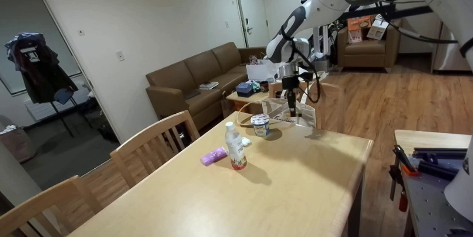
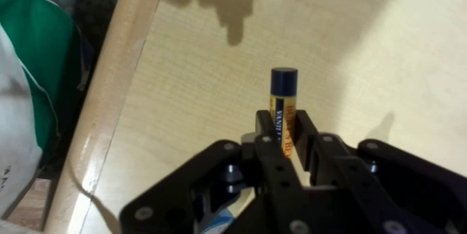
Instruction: Put the marker in the bag
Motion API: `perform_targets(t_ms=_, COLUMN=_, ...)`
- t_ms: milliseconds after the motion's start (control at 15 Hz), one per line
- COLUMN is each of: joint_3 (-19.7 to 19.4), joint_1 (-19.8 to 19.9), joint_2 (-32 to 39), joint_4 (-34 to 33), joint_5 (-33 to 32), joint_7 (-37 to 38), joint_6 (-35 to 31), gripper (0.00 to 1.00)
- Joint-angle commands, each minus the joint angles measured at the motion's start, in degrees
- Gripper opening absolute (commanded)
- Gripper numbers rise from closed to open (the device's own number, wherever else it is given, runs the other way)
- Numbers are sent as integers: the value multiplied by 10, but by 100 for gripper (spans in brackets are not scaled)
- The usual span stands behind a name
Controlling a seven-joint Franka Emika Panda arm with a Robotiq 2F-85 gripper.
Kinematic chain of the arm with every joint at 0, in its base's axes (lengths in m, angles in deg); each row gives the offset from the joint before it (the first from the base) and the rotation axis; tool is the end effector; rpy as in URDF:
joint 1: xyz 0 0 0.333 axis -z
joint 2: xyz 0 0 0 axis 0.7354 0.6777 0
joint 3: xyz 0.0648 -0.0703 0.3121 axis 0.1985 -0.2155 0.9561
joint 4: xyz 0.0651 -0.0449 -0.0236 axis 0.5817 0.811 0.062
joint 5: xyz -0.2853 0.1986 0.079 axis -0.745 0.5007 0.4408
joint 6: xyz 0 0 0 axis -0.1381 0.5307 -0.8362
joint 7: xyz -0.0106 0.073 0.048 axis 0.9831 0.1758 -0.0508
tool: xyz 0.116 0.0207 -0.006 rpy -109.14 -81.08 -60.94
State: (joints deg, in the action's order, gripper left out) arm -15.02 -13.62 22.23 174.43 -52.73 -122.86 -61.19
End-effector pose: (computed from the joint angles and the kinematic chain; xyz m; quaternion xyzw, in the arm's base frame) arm 0.5132 -0.3414 0.2157 -0.9661 -0.0903 0.0417 0.2381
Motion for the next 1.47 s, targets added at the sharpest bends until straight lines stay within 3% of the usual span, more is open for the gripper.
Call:
perform_targets(t_ms=0, joint_3=-14, joint_1=8, joint_2=34, joint_4=-70, joint_5=-6, joint_7=8, joint_6=72, gripper=5)
perform_targets(t_ms=133, joint_3=-32, joint_1=-10, joint_2=30, joint_4=-58, joint_5=-32, joint_7=28, joint_6=44, gripper=5)
perform_targets(t_ms=400, joint_3=-19, joint_1=2, joint_2=21, joint_4=-27, joint_5=43, joint_7=67, joint_6=-76, gripper=5)
perform_targets(t_ms=467, joint_3=-20, joint_1=2, joint_2=29, joint_4=-44, joint_5=13, joint_7=46, joint_6=-38, gripper=18)
perform_targets(t_ms=667, joint_3=-19, joint_1=3, joint_2=29, joint_4=-40, joint_5=26, joint_7=57, joint_6=-61, gripper=18)
perform_targets(t_ms=733, joint_3=-19, joint_1=3, joint_2=29, joint_4=-40, joint_5=26, joint_7=59, joint_6=-62, gripper=5)
perform_targets(t_ms=933, joint_3=-2, joint_1=20, joint_2=28, joint_4=-46, joint_5=92, joint_7=70, joint_6=-117, gripper=5)
perform_targets(t_ms=1200, joint_3=3, joint_1=32, joint_2=38, joint_4=-73, joint_5=130, joint_7=87, joint_6=-178, gripper=5)
perform_targets(t_ms=1400, joint_3=-2, joint_1=29, joint_2=61, joint_4=-108, joint_5=137, joint_7=143, joint_6=-231, gripper=5)
